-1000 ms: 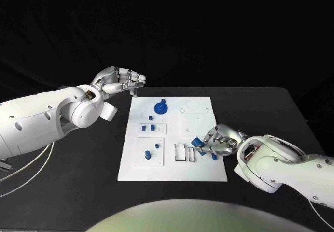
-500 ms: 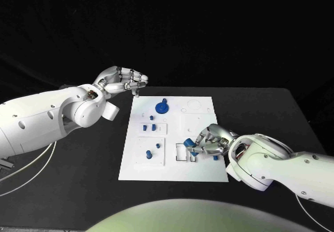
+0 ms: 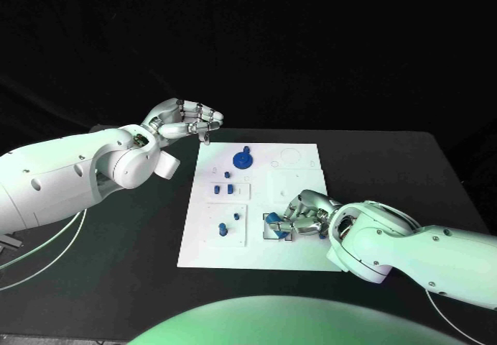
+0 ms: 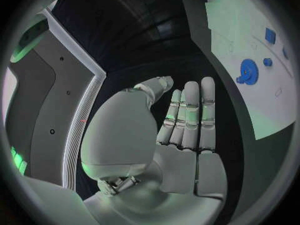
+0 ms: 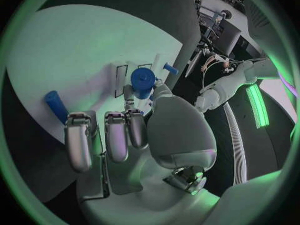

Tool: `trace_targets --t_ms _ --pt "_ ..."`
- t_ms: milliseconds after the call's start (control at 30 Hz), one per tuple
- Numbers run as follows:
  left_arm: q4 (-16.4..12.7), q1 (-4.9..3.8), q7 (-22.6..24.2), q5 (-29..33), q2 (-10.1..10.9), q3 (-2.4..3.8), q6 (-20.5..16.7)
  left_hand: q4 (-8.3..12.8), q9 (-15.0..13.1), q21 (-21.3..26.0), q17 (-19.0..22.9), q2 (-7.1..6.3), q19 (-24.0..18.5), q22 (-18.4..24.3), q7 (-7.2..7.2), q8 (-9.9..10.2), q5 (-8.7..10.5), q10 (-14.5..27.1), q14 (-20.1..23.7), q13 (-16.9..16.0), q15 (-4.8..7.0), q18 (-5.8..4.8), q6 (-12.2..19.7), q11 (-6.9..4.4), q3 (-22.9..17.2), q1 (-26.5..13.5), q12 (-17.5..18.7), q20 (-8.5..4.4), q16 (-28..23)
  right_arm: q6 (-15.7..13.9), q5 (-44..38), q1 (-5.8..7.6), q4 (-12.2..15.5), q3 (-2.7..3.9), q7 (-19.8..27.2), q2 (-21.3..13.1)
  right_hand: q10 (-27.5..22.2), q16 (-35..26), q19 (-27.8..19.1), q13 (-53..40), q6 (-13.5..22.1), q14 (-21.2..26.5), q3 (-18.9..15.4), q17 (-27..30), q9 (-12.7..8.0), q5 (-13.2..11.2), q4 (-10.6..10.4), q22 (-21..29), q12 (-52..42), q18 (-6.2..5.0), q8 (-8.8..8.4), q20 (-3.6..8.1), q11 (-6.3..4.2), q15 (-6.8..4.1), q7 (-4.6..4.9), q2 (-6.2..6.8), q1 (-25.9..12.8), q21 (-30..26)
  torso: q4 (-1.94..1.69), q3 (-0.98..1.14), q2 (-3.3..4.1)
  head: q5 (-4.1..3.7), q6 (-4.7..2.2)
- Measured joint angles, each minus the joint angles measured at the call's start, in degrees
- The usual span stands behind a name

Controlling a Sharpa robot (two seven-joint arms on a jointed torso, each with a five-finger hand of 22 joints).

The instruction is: Assemble the parts on the task board

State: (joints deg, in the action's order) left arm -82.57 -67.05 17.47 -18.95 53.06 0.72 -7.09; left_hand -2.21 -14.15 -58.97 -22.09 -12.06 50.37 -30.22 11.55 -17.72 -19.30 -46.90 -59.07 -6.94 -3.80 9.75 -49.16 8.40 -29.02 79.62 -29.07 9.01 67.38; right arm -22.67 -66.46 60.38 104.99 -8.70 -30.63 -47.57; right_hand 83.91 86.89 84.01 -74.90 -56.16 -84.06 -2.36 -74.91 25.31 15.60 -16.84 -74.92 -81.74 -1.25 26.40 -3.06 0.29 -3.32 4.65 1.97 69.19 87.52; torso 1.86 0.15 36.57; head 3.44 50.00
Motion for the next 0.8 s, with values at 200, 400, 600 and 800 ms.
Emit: trace_targets --t_ms 200,400,600,800 --pt "0.0 0.0 0.0 0.0 0.1 0.0 0.0 0.0 0.0 0.0 0.0 0.0 0.0 0.0 0.0 0.0 0.0 0.0 0.0 0.0 0.0 0.0 0.0 0.0 0.0 0.0 0.0 0.0 0.0 0.0 -0.7 -0.02 -0.4 0.02 -0.4 0.4 0.1 0.0 0.0 0.0 -0.6 0.0 -0.3 0.0 0.0 0.0 0.0 0.0 0.0 0.0 -0.01 0.0 -0.3 -0.17 -0.62 -0.53 -0.7 0.3 0.06 0.02 0.0 0.18 0.0" --pt "-0.1 0.0 -0.1 0.0 0.1 0.0 0.0 0.0 0.0 0.0 0.0 0.0 0.0 0.0 0.0 0.0 0.0 0.2 0.0 0.0 0.0 0.0 0.0 -0.21 0.0 0.0 0.0 0.0 0.0 0.0 -1.4 -0.03 -0.6 0.03 -0.7 0.8 0.1 0.0 0.0 0.0 -0.9 0.1 -0.7 0.0 0.0 -0.1 0.0 0.0 0.0 -0.01 0.46 0.41 -0.3 -0.29 -0.94 -0.44 -1.5 0.2 0.12 0.05 0.01 0.24 0.0" --pt "-0.1 -0.01 -0.1 0.0 0.1 0.0 0.0 0.0 0.0 0.0 0.0 0.0 0.0 0.0 0.0 0.0 0.0 0.2 0.0 0.0 0.0 0.0 0.0 -0.21 0.0 0.0 0.0 0.0 0.0 0.1 -2.3 -0.04 -1.0 0.0 -1.1 1.4 0.1 0.0 0.0 0.0 -1.1 0.1 -1.3 0.0 0.4 -0.1 0.0 0.0 0.2 0.0 0.79 0.41 -0.3 -0.29 -1.15 -1.25 -3.2 0.5 0.11 0.08 0.02 0.19 0.0" --pt "-0.1 -0.01 -0.1 0.0 0.1 0.0 0.0 0.0 0.0 0.0 0.0 0.0 0.0 0.0 0.0 0.0 0.0 0.2 0.0 0.0 0.0 0.0 0.0 -0.21 0.0 0.0 0.0 0.0 0.0 0.4 -3.4 -0.05 -1.2 0.0 -1.4 1.6 0.1 0.0 0.0 0.0 -1.4 0.1 -3.5 0.0 0.8 -0.1 0.0 0.0 0.4 0.0 1.32 0.41 -0.3 -0.28 -1.4 -0.91 -5.4 0.7 0.12 0.07 0.01 0.26 0.0"
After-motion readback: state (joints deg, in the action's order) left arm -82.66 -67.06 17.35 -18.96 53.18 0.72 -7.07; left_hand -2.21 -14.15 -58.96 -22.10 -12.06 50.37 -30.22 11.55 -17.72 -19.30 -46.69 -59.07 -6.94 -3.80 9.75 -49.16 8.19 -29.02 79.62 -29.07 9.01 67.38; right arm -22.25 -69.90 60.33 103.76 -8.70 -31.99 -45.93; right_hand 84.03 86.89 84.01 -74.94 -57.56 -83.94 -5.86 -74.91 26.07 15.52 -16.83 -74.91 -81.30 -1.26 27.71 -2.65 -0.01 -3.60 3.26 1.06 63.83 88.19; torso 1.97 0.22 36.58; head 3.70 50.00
